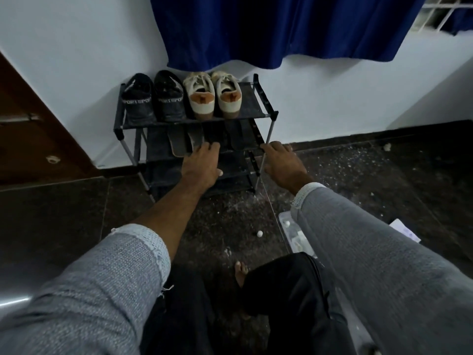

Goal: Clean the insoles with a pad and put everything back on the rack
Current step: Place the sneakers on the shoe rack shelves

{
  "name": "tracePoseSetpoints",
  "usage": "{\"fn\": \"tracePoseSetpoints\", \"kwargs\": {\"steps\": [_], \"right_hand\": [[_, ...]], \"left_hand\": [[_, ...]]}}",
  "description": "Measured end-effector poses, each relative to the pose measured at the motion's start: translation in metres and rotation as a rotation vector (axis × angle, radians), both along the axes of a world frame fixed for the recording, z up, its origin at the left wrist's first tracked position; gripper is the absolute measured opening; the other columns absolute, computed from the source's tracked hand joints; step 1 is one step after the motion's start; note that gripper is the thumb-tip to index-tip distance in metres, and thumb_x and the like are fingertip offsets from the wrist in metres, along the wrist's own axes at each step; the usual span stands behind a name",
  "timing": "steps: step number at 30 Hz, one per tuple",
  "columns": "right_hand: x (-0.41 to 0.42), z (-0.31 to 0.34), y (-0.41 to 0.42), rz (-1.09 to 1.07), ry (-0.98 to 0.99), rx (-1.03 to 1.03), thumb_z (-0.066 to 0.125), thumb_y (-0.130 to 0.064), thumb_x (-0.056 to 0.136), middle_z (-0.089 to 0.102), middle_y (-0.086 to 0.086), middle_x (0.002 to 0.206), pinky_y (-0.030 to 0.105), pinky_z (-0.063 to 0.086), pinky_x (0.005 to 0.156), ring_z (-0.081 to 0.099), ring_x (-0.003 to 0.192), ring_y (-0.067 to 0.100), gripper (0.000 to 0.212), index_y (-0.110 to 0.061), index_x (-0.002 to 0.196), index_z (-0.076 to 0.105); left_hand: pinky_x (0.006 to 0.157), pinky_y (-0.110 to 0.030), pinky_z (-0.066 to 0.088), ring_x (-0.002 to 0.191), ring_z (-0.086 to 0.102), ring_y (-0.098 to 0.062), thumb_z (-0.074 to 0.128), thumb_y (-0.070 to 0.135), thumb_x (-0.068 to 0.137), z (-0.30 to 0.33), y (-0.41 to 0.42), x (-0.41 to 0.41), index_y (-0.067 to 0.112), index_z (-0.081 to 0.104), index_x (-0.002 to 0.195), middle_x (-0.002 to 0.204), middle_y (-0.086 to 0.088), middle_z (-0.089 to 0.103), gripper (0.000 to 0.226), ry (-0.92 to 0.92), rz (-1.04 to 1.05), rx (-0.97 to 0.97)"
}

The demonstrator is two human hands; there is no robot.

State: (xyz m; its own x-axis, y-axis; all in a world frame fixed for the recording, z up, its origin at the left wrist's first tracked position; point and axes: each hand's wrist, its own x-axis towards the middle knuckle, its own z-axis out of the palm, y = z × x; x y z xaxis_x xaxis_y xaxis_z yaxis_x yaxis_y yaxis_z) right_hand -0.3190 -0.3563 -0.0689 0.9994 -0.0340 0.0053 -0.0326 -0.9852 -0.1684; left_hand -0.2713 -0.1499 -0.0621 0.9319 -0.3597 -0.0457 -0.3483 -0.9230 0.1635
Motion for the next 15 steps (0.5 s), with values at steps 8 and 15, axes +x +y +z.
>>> {"fn": "tracePoseSetpoints", "kwargs": {"steps": [8,15], "right_hand": [[0.031,-0.042,0.001,0.025,0.091,0.033,0.062,-0.025,0.09,0.04,0.011,0.143,0.051,0.044,0.101,0.04,0.131,0.034,0.059,-0.017,0.142,0.036],[0.045,-0.136,-0.02,-0.014,0.277,0.134,0.049,-0.025,0.095,0.044,0.013,0.141,0.05,0.047,0.095,0.05,0.121,0.038,0.043,-0.015,0.136,0.041]], "left_hand": [[0.101,-0.049,0.038,0.128,0.043,-0.033,0.071,0.037,0.084,-0.046,-0.001,0.02,0.015,0.035,0.141,0.141,-0.012,0.043,0.071,0.036,0.042,-0.041],[0.104,-0.049,0.037,0.132,0.039,-0.033,0.068,0.037,0.085,-0.125,-0.011,0.038,0.016,0.029,0.144,0.144,-0.012,0.04,0.074,0.181,0.084,0.019]]}}
